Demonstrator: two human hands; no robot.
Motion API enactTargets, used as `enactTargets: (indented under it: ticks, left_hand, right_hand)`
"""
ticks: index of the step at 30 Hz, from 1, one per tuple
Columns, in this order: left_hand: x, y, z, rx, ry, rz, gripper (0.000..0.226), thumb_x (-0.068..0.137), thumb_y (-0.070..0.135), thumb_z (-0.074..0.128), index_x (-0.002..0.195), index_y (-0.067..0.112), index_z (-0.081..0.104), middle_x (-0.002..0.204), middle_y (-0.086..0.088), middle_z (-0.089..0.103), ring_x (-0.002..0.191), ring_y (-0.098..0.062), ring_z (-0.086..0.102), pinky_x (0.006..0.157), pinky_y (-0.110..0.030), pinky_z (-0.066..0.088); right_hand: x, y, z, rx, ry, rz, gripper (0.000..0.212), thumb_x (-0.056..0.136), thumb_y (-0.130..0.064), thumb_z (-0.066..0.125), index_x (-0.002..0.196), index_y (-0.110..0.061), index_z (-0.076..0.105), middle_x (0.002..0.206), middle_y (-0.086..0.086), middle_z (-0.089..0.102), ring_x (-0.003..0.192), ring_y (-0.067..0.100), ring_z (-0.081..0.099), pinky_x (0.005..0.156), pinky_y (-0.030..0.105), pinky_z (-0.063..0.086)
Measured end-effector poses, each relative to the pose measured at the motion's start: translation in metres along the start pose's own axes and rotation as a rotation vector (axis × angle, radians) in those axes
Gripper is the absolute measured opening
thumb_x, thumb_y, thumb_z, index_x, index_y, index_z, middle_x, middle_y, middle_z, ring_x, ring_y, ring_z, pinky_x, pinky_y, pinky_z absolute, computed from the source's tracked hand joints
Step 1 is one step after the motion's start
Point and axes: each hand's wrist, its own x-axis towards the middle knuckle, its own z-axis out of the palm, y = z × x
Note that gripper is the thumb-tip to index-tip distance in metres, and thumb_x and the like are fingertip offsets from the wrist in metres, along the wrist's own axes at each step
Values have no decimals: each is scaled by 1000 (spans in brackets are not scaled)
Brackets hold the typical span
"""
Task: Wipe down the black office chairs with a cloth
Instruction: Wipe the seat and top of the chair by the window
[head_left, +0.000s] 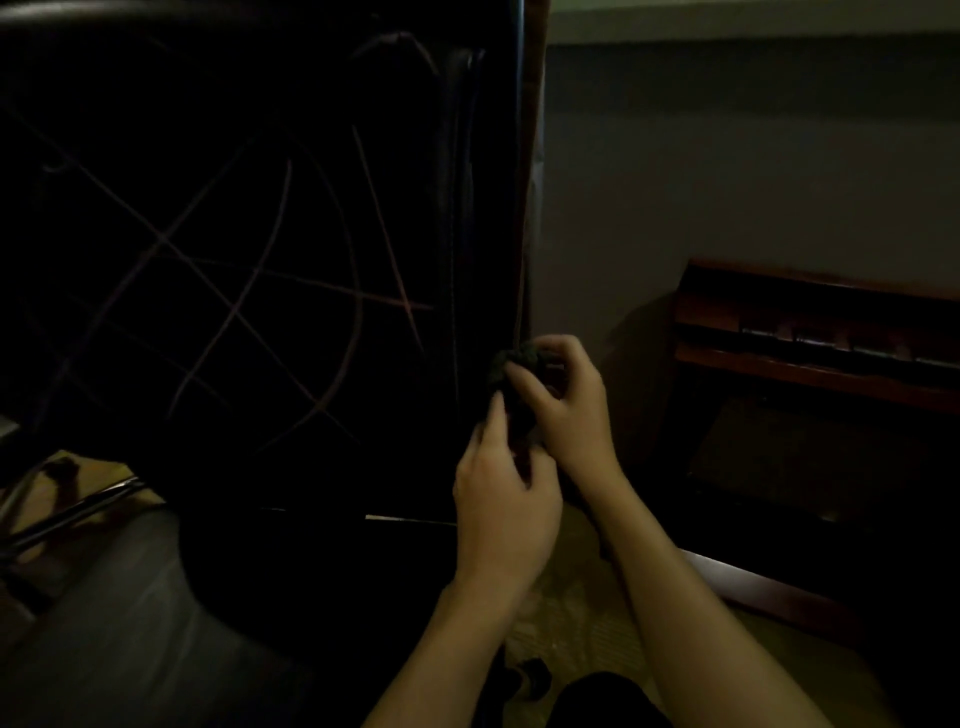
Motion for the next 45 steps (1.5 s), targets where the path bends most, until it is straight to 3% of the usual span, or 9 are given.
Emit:
enactTargets:
  ticks: [3, 7, 10, 16, 21, 30, 35, 41, 45]
  left_hand:
    - [-13, -1, -11, 17, 33, 29, 56, 95, 26, 57, 146, 24, 35, 114, 20, 55, 91, 6, 61, 73, -13, 54]
    - [-23, -6, -27, 56, 183, 151, 59, 87, 30, 66, 139, 26, 38, 81, 12, 56, 69, -2, 62, 60, -17, 53]
    - [-18, -8, -36, 120, 205, 194, 31, 86, 28, 67, 115, 25, 57, 67, 8, 53, 60, -6, 57, 57, -18, 49]
    - [-18, 3, -50, 102, 247, 240, 9, 84, 23, 65, 90, 25, 59, 100, 13, 52, 85, -4, 58, 62, -20, 51]
    - [-28, 4, -51, -24, 148, 91, 20, 88, 11, 65, 94, 25, 53, 80, 6, 62, 62, -4, 61, 50, -18, 48]
    - [20, 42, -50, 324, 437, 343, 11, 92, 24, 63, 102, 21, 60, 89, 10, 61, 76, -4, 57, 66, -15, 44]
    - [26, 34, -49, 389, 466, 396, 11, 90, 18, 65, 100, 16, 60, 89, 9, 60, 74, -4, 55, 64, -9, 39]
    - [8, -15, -50, 359, 379, 360, 15, 86, 10, 68, 96, 17, 58, 87, 6, 59, 71, -2, 57, 60, -17, 50]
    - [-6, -40, -38, 390, 291, 302, 17, 85, 9, 70, 93, 18, 58, 87, 7, 58, 70, 1, 56, 58, -15, 48]
  right_hand:
    - [-27, 3, -4, 137, -12, 39, 18, 89, -14, 67, 106, -13, 59, 97, -1, 66, 94, 15, 65, 83, 41, 56]
    - [-46, -8, -14, 164, -173, -1, 20, 87, -11, 69, 105, -12, 60, 96, -5, 64, 94, 12, 64, 80, 28, 54]
    - [-41, -19, -20, 201, -236, 13, 24, 86, -10, 70, 108, -10, 60, 96, -8, 65, 95, 10, 64, 80, 22, 51]
    - [-46, -27, -29, 261, -403, 88, 26, 87, -12, 69, 111, -13, 60, 100, -6, 65, 97, 11, 64, 79, 25, 54]
    - [-47, -26, -36, 163, -505, 88, 21, 86, -18, 70, 106, -16, 64, 98, -4, 66, 95, 12, 65, 79, 30, 56]
    - [12, -46, -3, -17, 13, -68, 32, 88, -22, 69, 118, -19, 56, 113, -3, 59, 105, 7, 58, 91, 33, 53]
    - [-8, -31, 40, -6, 261, -205, 15, 94, -16, 61, 108, -12, 64, 104, -2, 56, 91, 6, 59, 78, 32, 55]
    - [-49, 14, 64, -41, 343, -152, 10, 94, -13, 57, 99, -8, 65, 93, -4, 55, 82, 1, 54, 72, 10, 42]
    - [-73, 40, 65, -129, 277, -37, 5, 94, -11, 57, 99, -13, 60, 94, -9, 50, 83, -4, 51, 72, 11, 42]
